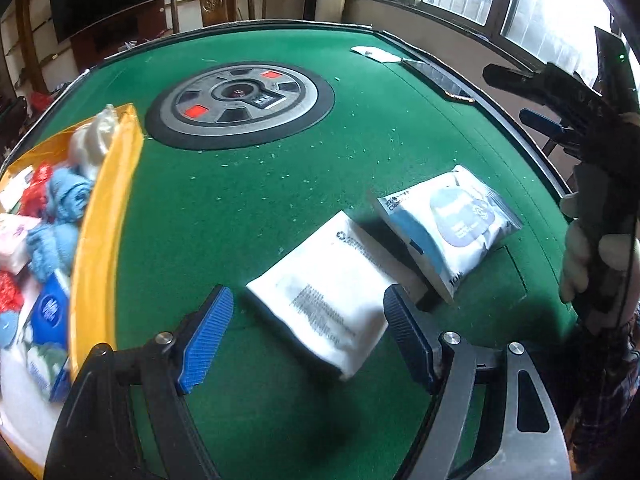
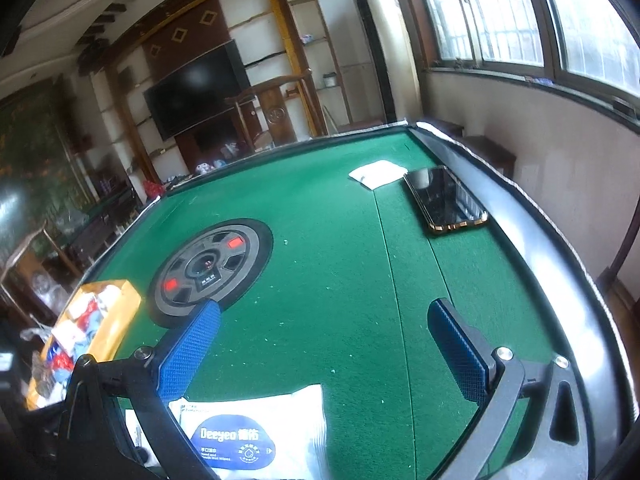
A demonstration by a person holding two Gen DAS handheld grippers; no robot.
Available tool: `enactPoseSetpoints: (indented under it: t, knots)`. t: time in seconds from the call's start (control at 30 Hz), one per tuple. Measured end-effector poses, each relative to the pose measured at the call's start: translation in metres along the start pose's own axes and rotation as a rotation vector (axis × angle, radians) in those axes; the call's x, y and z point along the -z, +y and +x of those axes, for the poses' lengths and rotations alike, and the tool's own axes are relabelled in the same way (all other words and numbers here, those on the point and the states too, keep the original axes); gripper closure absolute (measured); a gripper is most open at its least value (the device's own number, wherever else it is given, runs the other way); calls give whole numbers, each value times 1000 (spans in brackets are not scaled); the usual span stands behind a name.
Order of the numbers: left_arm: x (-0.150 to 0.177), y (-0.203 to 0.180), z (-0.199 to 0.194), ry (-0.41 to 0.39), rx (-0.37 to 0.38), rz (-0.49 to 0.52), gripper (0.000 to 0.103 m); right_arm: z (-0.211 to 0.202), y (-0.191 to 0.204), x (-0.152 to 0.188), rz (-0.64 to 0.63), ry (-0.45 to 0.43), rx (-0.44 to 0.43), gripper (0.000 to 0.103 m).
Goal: Organize soft objects
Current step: 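Grasp the white printed sachet with the left gripper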
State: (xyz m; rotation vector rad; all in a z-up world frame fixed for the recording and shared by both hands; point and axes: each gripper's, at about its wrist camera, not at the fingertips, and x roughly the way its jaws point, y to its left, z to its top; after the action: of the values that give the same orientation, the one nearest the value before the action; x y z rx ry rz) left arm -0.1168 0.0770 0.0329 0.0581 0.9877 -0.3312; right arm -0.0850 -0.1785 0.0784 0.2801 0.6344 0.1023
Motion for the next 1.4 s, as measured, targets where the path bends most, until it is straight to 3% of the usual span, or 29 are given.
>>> enactPoseSetpoints:
  t: [0.23, 0.4, 0.5, 0.57, 0.6, 0.73, 0.8, 0.83, 0.87, 1.03, 1.2, 1.27, 1.3, 1.37, 1.4]
  knots:
    - [-12, -18, 21, 17, 41, 94, 16, 1, -3, 1, 11, 12, 5, 1]
    - [-11, -34, 22, 33, 77, 187, 20, 4, -2, 2, 5, 29, 5, 1]
    - [-6, -43, 16, 17, 93, 217, 45, 6, -3, 2, 7, 36, 7, 1]
    - [-5, -45, 10, 9, 114, 219, 82, 6, -4, 2, 8, 37, 11, 1]
    - [-3, -44, 8, 17, 137, 211, 83, 6, -4, 2, 8, 39, 12, 1]
    - [5, -44, 0, 45, 177, 243, 82, 8, -4, 2, 11, 49, 11, 1]
    - [8, -44, -7, 26, 211, 259, 64, 8, -4, 3, 11, 51, 13, 1]
    - [8, -43, -9, 22, 227, 260, 39, 8, -4, 2, 12, 51, 13, 1]
    - [6, -42, -9, 18, 230, 252, 23, 7, -5, 2, 13, 50, 13, 1]
    - [0, -52, -8, 1, 241, 267, 22, 8, -5, 2, 11, 48, 23, 1]
    - [7, -89, 9, 42, 234, 394, 19, 8, -5, 2, 12, 49, 21, 1]
    - [12, -105, 15, 41, 162, 458, 21, 7, -5, 1, 11, 46, 23, 1]
    - [11, -108, 15, 55, 162, 460, 25, 7, -6, 1, 11, 45, 24, 1]
    - [7, -106, 15, 48, 151, 429, 52, 7, -7, 1, 16, 44, 25, 1]
    - [4, -102, 14, 45, 145, 409, 55, 7, -7, 1, 19, 44, 25, 1]
